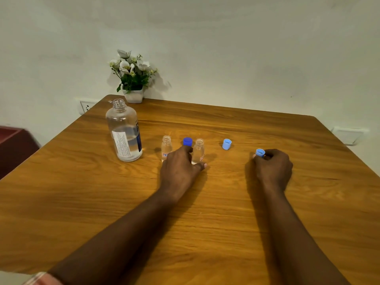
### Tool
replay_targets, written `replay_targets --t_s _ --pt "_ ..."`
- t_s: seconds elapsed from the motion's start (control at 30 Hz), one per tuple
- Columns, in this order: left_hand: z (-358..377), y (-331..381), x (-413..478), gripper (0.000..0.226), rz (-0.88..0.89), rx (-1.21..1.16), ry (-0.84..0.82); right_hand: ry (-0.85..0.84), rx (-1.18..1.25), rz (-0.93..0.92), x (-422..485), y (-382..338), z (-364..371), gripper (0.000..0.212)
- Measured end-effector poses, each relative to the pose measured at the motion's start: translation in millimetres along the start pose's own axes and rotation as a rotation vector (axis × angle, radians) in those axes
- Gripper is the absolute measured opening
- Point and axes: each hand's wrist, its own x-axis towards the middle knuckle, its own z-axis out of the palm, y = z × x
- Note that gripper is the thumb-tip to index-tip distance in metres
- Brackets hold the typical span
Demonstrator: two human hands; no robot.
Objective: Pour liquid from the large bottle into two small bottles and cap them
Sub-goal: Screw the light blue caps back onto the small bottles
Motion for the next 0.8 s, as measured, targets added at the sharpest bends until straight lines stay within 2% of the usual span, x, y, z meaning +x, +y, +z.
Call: replay_targets --t_s 0.17,0.33,0.47,0.63,0.8 --pt "3 0 4 0.036 0.007 0.001 -0.009 -0.166 0.184 -0.117 -7 -15 9 0.027" --pt "2 -2 4 0.028 0.04 -0.021 -0.009 -0.412 0.257 -0.376 -13 -34 8 0.027" --pt "2 -3 7 0.022 0.059 -0.046 -0.013 -0.528 0.288 -0.511 -12 -40 2 0.039" --pt "2 -6 9 0.029 0.111 -0.032 0.0 -0.554 0.368 -0.554 -12 -46 -5 0.043" --pt "3 -5 8 0.032 0.159 -0.026 -0.039 -0.533 0.466 -0.511 -14 -44 -4 0.026"
